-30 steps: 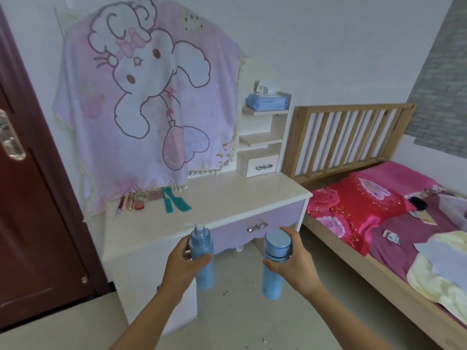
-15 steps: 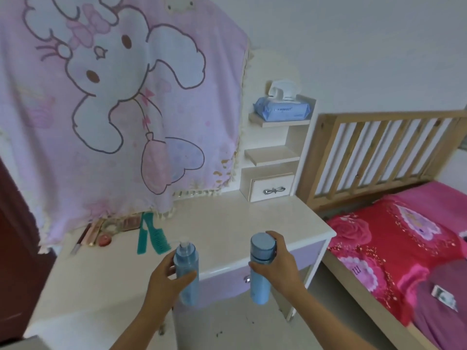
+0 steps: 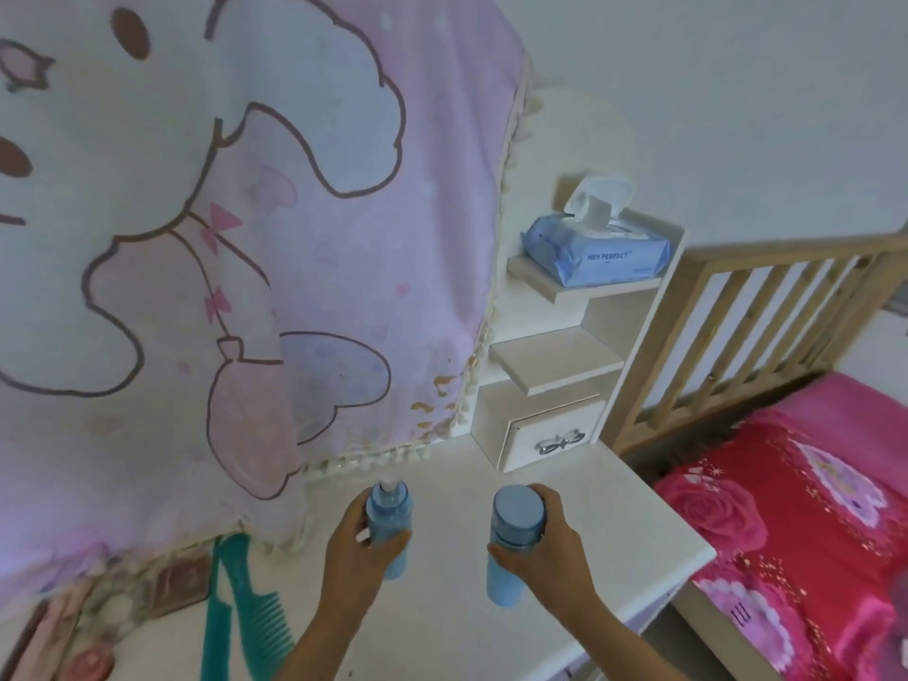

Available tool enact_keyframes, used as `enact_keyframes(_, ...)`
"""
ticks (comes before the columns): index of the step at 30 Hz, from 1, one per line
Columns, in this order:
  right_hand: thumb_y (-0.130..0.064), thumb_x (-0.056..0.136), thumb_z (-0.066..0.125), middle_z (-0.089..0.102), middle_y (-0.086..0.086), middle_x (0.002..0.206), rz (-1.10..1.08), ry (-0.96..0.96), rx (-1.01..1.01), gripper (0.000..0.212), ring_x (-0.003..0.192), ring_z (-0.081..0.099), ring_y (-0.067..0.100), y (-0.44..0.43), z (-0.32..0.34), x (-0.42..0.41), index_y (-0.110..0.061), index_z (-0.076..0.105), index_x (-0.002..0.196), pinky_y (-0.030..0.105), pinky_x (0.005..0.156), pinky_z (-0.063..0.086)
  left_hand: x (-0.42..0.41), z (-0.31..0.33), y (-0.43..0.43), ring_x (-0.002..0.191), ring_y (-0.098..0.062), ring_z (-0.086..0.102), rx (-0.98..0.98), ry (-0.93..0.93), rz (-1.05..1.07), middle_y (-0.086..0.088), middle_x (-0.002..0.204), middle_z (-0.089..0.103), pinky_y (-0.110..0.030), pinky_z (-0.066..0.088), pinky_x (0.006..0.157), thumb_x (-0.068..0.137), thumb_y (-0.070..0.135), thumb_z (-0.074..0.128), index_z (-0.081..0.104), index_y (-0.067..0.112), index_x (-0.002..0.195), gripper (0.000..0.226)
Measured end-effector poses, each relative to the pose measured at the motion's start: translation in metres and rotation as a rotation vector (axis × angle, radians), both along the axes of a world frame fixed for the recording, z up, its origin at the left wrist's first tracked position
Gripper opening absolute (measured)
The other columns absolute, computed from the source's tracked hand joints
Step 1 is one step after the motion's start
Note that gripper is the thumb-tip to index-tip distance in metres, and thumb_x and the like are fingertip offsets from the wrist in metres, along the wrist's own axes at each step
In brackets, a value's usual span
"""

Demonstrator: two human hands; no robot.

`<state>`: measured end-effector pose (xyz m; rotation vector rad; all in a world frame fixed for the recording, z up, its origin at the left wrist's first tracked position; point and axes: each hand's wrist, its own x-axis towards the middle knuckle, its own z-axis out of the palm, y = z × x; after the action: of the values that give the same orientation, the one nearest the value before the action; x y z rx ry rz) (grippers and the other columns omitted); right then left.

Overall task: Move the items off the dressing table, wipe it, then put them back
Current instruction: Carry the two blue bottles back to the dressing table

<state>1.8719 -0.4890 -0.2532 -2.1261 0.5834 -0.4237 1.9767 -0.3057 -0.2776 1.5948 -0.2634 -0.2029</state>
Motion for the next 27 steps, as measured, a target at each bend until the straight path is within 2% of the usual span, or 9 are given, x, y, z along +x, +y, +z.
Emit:
enact_keyframes(5,-0.019,0.061,0.083,0.052,-0.019,0.096,0.013,0.077,0.042,0.070,0.084,0.055,0.006,-0.009,-0.021,0.018,-0.034,0.033,0.109,0.001,0.062,0.044,0.024,-0.014,-0.012,0.090,0.002,0.052,-0.002,0.043,-0.013,0.021,0.099,0.057,-0.027,0.040,0.078,0.074,-0.003,0.070,0.052,0.033,0.103,0.050)
enact_keyframes(8,-0.018,0.061,0.084,0.051,-0.021,0.094,-0.003,0.069,0.034,0.069,0.081,0.053,0.003,-0.013,-0.026,0.032,-0.032,0.034,0.108,0.001,0.061,0.042,0.036,-0.019,-0.016,0.089,0.001,0.054,0.012,0.059,0.004,0.022,0.099,0.058,-0.021,0.041,0.072,0.074,-0.002,0.070,0.053,0.039,0.099,0.051)
enact_keyframes(12,-0.017,0.061,0.084,0.054,-0.012,0.097,-0.059,-0.002,0.027,0.068,0.084,0.055,0.011,-0.020,-0.029,0.064,-0.025,0.041,0.112,0.016,0.072,0.046,0.054,-0.020,-0.022,0.089,0.002,0.055,0.027,0.045,0.046,0.022,0.098,0.059,-0.016,0.043,0.070,0.073,-0.002,0.071,0.055,0.036,0.102,0.051)
enact_keyframes(14,-0.015,0.060,0.084,0.054,-0.008,0.100,-0.057,-0.040,0.026,0.069,0.088,0.055,0.015,-0.025,-0.030,0.083,-0.019,0.043,0.116,0.025,0.076,0.047,0.065,-0.017,-0.029,0.084,0.003,0.057,0.033,-0.002,0.076,0.022,0.088,0.065,-0.011,0.045,0.068,0.071,-0.005,0.071,0.056,0.038,0.096,0.052)
enact_keyframes(17,-0.014,0.060,0.084,0.054,-0.008,0.101,-0.023,-0.080,0.032,0.068,0.089,0.054,0.015,-0.036,-0.033,0.109,-0.025,0.041,0.112,0.027,0.078,0.047,0.078,-0.010,-0.047,0.074,0.012,0.056,0.053,-0.078,0.121,0.032,0.083,0.064,-0.005,0.043,0.061,0.064,0.004,0.071,0.056,0.043,0.085,0.047)
enact_keyframes(20,-0.016,0.059,0.085,0.053,-0.009,0.100,0.000,-0.084,0.021,0.068,0.089,0.055,0.015,-0.052,-0.041,0.131,-0.025,0.041,0.111,0.025,0.076,0.046,0.088,-0.011,-0.070,0.076,0.012,0.056,0.054,-0.075,0.170,0.036,0.085,0.062,-0.004,0.043,0.062,0.059,0.014,0.067,0.054,0.044,0.087,0.043)
enact_keyframes(23,-0.017,0.058,0.086,0.052,-0.010,0.100,0.016,-0.087,0.027,0.071,0.090,0.055,0.015,-0.065,-0.049,0.151,-0.018,0.045,0.115,0.024,0.076,0.046,0.103,-0.019,-0.093,0.079,0.004,0.057,0.086,-0.053,0.216,0.024,0.081,0.064,-0.007,0.044,0.068,0.066,0.005,0.076,0.053,0.045,0.091,0.052)
enact_keyframes(25,-0.017,0.058,0.086,0.052,-0.009,0.101,0.019,-0.101,0.032,0.072,0.090,0.053,0.015,-0.075,-0.051,0.166,-0.014,0.045,0.117,0.025,0.077,0.045,0.113,-0.022,-0.110,0.085,0.000,0.057,0.099,-0.033,0.235,0.019,0.093,0.061,-0.007,0.044,0.070,0.068,-0.003,0.074,0.054,0.040,0.094,0.054)
enact_keyframes(27,-0.017,0.059,0.085,0.051,-0.009,0.101,0.036,-0.131,0.049,0.070,0.092,0.051,0.013,-0.083,-0.051,0.183,-0.014,0.045,0.117,0.025,0.079,0.044,0.123,-0.025,-0.123,0.093,-0.012,0.057,0.096,-0.001,0.272,0.004,0.101,0.062,-0.016,0.045,0.078,0.069,-0.004,0.073,0.057,0.028,0.103,0.050)
